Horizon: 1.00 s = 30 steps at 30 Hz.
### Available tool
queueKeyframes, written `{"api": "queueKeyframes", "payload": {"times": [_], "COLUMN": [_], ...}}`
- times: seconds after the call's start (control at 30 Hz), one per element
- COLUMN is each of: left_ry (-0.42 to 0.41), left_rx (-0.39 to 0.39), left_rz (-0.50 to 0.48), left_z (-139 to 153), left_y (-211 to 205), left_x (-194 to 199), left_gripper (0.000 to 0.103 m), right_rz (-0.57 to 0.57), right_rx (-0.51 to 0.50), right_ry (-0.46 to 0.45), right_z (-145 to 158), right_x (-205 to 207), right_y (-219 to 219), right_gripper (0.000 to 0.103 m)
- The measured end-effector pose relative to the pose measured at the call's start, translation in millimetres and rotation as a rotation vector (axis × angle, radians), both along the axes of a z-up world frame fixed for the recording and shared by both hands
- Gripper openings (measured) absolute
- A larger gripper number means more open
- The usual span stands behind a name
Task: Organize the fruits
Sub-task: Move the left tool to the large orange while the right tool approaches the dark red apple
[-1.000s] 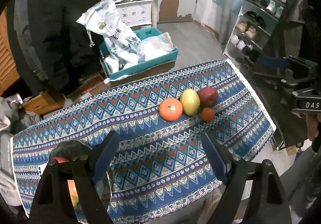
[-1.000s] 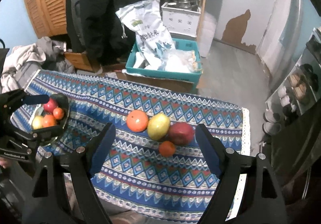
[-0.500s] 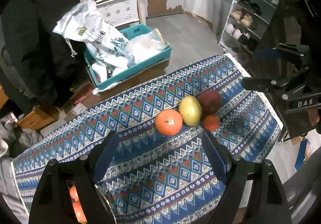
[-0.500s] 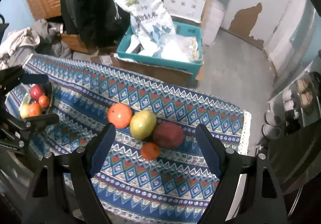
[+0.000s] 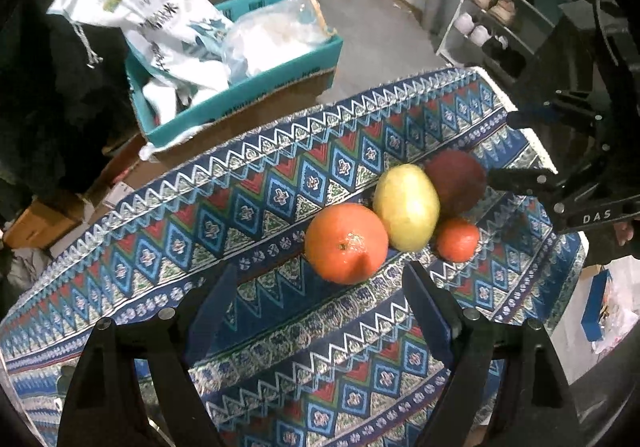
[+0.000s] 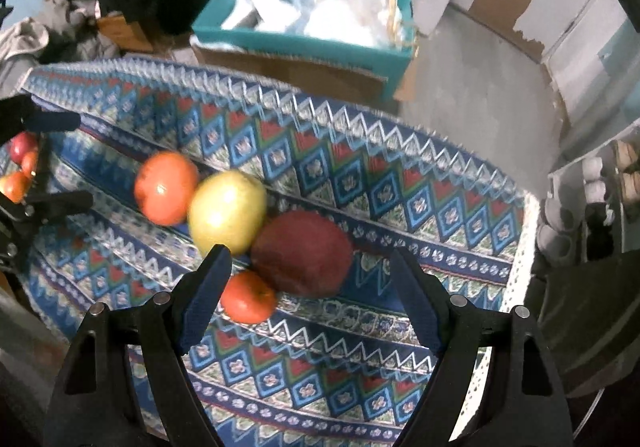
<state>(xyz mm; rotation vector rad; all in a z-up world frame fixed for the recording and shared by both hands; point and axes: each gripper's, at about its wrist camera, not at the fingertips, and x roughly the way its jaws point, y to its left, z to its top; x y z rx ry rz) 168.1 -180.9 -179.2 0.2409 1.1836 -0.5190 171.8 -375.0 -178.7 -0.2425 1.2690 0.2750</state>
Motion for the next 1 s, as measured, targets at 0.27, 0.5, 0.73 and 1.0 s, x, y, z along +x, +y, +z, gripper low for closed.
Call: {"api": "queueKeyframes", "payload": {"times": [0.27, 0.5, 0.73, 1.0], "left_ry": [0.097, 0.115, 0.134, 0.125], "left_rx": [-0.018, 0.011, 0.033, -0.015], "left_rz": [-0.007, -0.038, -0.045, -0.066], "left_z": [-38, -57, -76, -82], "left_y": [-15, -30, -39, -38], "left_x": [21, 28, 31, 33], "left_gripper": [0.086, 0.086, 0.087, 0.082], "right_rz": [0.053, 0.067, 0.094, 0.094], "right_rx": [-0.001, 0.004, -0.022, -0.019], "right_ry": [0.057, 0.080, 0.107, 0.145], "right_z": [-33, -48, -64, -70], "right_x": [4, 12, 16, 25], "right_y": [-2, -1, 13, 12], "right_gripper": [0.082, 0.082, 0.081, 0.081]}}
